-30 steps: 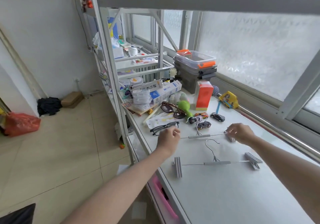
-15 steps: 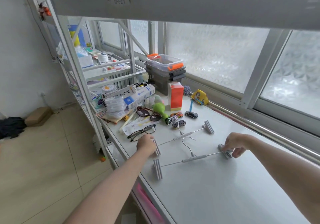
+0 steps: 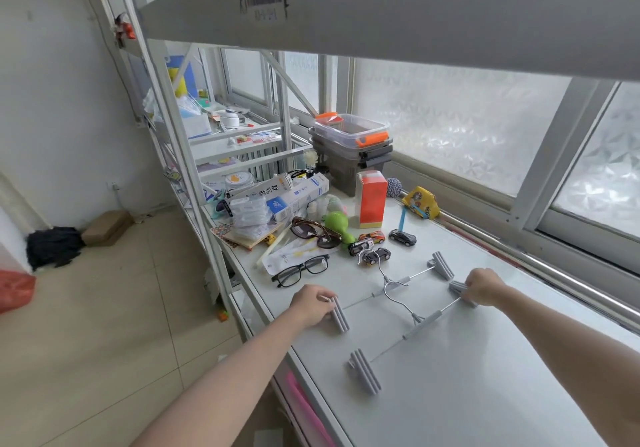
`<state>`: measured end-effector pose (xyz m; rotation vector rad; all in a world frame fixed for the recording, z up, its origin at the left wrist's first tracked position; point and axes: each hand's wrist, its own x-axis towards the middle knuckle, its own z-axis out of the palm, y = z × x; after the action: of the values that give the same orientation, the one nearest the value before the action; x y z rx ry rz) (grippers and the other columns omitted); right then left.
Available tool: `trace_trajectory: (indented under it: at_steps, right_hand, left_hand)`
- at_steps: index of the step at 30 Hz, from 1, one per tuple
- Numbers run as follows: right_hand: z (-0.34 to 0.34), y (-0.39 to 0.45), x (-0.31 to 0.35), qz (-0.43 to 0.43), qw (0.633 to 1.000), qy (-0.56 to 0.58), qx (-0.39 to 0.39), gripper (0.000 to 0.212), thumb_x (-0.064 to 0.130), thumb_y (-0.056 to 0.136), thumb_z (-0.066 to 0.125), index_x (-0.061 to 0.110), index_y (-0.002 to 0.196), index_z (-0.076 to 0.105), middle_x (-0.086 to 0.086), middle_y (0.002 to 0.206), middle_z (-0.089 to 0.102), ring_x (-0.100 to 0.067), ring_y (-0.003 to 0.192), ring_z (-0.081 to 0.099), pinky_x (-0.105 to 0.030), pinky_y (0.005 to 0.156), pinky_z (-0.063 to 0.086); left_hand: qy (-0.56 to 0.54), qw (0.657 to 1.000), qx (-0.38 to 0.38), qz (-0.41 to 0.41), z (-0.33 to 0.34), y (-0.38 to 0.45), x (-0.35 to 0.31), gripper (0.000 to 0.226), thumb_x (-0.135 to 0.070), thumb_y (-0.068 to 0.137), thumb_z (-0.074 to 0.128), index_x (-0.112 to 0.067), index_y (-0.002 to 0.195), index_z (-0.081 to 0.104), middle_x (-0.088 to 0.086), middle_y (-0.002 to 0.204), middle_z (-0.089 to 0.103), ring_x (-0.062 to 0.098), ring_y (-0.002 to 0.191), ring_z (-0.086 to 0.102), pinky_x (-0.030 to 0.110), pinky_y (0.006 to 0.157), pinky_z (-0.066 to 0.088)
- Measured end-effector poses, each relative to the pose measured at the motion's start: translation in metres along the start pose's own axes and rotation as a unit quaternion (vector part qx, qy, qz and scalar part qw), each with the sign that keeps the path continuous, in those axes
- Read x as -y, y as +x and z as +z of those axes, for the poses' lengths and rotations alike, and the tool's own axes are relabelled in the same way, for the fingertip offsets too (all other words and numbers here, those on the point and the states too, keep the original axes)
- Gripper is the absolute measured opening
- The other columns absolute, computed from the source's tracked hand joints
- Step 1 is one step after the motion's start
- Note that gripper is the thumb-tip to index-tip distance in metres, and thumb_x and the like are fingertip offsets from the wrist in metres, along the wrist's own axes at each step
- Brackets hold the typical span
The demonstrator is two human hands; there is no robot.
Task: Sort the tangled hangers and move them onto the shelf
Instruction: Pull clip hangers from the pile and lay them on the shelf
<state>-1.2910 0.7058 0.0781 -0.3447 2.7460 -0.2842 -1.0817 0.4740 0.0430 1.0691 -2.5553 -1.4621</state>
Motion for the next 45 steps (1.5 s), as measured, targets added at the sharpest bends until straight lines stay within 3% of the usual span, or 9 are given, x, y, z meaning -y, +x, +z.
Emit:
trace_trajectory:
  at_steps: [4,8,16,21,24,28,35,40,45]
  right_hand:
    - [0.006,0.006,0.002,0.0,1.0,0.012,-0.019,0.006,0.009,0.083,0.054,0.006,0.078,0.056,-0.01,0.077,0.054,-0.024,0.081,0.048,-0.022,0.049,0.033]
    - [0.01,0.012,0.002,0.005,0.997,0.035,-0.072,0.017,0.013,0.085,0.057,0.0,0.087,0.067,-0.013,0.079,0.052,-0.026,0.08,0.045,-0.025,0.058,0.033]
    - [0.015,0.018,-0.001,0.037,0.985,0.134,-0.102,0.038,0.015,0.086,0.058,0.012,0.049,0.049,-0.019,0.074,0.055,-0.03,0.076,0.048,-0.025,0.049,0.029]
    - [0.013,0.016,-0.001,0.023,0.979,0.184,-0.086,0.023,0.008,0.082,0.058,0.011,0.059,0.059,-0.017,0.074,0.062,-0.03,0.075,0.052,-0.021,0.049,0.03]
    - [0.013,0.012,-0.001,0.011,0.976,0.199,-0.081,0.016,0.008,0.082,0.059,0.012,0.066,0.062,-0.017,0.073,0.062,-0.032,0.079,0.058,-0.026,0.054,0.035]
    - [0.014,0.009,0.0,0.013,0.974,0.21,-0.08,0.012,0.006,0.08,0.058,0.011,0.076,0.069,-0.016,0.074,0.064,-0.035,0.091,0.065,-0.026,0.067,0.039]
    - [0.013,0.005,0.002,0.027,0.974,0.209,-0.079,0.015,0.002,0.08,0.057,0.002,0.073,0.069,-0.02,0.074,0.061,-0.03,0.078,0.053,-0.022,0.05,0.031]
    - [0.015,0.001,0.006,0.043,0.968,0.223,-0.106,0.036,0.014,0.084,0.063,-0.001,0.117,0.062,-0.022,0.121,0.062,-0.037,0.115,0.054,-0.036,0.091,0.045]
    - [0.014,-0.009,0.013,0.033,0.978,0.191,-0.082,0.044,0.019,0.086,0.061,-0.004,0.124,0.054,-0.024,0.127,0.056,-0.038,0.116,0.053,-0.038,0.095,0.045]
  left_hand:
    - [-0.003,1.0,0.021,0.0,-0.005,-0.004,0.0,0.028,-0.008,0.089,0.057,-0.005,0.117,0.065,-0.006,0.069,0.054,-0.009,0.035,0.053,0.003,0.04,0.041]
    - [-0.013,1.0,0.028,0.003,-0.006,-0.003,0.0,0.027,-0.008,0.089,0.058,-0.006,0.115,0.066,-0.009,0.067,0.053,-0.009,0.037,0.053,0.008,0.045,0.043]
    - [-0.051,0.998,0.025,-0.008,-0.003,-0.009,0.003,0.026,-0.007,0.088,0.058,-0.006,0.113,0.067,-0.007,0.069,0.054,0.007,0.06,0.051,0.022,0.061,0.046]
    - [-0.05,0.999,0.021,-0.003,-0.003,-0.012,0.003,0.029,-0.009,0.089,0.058,-0.006,0.117,0.064,0.002,0.078,0.057,0.003,0.054,0.051,0.022,0.058,0.045]
    - [-0.062,0.998,0.014,-0.008,-0.004,-0.016,0.003,0.029,-0.014,0.091,0.056,-0.01,0.119,0.063,0.0,0.079,0.057,-0.002,0.042,0.05,0.013,0.041,0.04]
    - [-0.07,0.997,0.011,-0.01,-0.006,-0.021,0.004,0.029,-0.018,0.092,0.056,-0.011,0.12,0.062,0.004,0.093,0.058,0.007,0.061,0.05,0.018,0.05,0.043]
    - [-0.069,0.997,-0.009,-0.015,-0.009,-0.027,0.003,0.03,-0.016,0.092,0.055,-0.008,0.12,0.062,0.009,0.095,0.062,0.006,0.06,0.052,0.01,0.041,0.041]
    - [-0.043,0.998,-0.033,-0.022,-0.018,-0.033,0.001,0.034,-0.02,0.091,0.056,-0.008,0.122,0.061,0.013,0.126,0.063,0.028,0.116,0.059,0.031,0.096,0.048]
    - [-0.043,0.998,-0.049,-0.022,-0.026,-0.037,-0.005,0.034,-0.017,0.091,0.056,-0.006,0.124,0.06,0.012,0.129,0.061,0.023,0.121,0.057,0.027,0.104,0.041]
